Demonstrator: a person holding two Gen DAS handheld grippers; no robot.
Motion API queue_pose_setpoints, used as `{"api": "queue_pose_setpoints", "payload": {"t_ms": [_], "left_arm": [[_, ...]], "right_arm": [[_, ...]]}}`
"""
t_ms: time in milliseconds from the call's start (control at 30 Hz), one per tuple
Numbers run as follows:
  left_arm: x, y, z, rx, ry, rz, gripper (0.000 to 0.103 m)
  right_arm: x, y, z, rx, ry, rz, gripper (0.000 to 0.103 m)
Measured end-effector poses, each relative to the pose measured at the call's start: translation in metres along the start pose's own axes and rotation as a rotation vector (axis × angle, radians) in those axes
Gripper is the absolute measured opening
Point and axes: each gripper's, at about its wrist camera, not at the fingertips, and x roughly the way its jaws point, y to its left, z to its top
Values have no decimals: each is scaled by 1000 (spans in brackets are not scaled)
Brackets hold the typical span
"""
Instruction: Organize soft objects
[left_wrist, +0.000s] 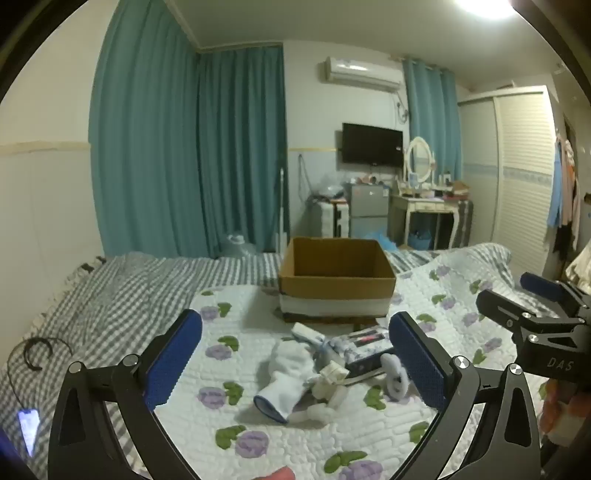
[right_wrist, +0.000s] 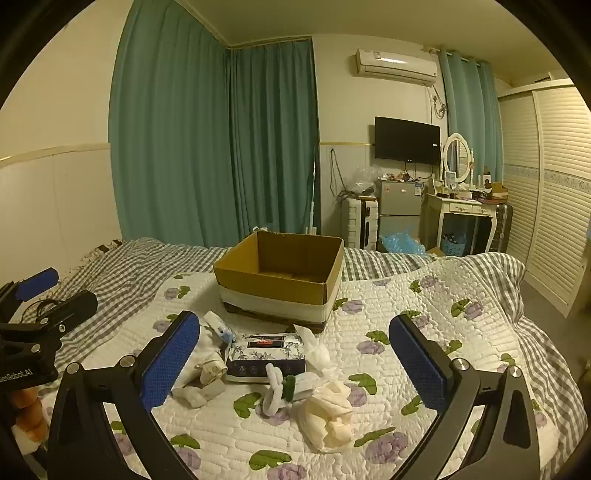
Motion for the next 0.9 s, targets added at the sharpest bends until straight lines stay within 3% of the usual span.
{"api": "queue_pose_setpoints", "payload": {"t_ms": [900], "left_arm": [[-5, -2, 2, 13, 5, -3, 103]], "right_arm": [[4, 2, -4, -6, 27, 13, 103]]}}
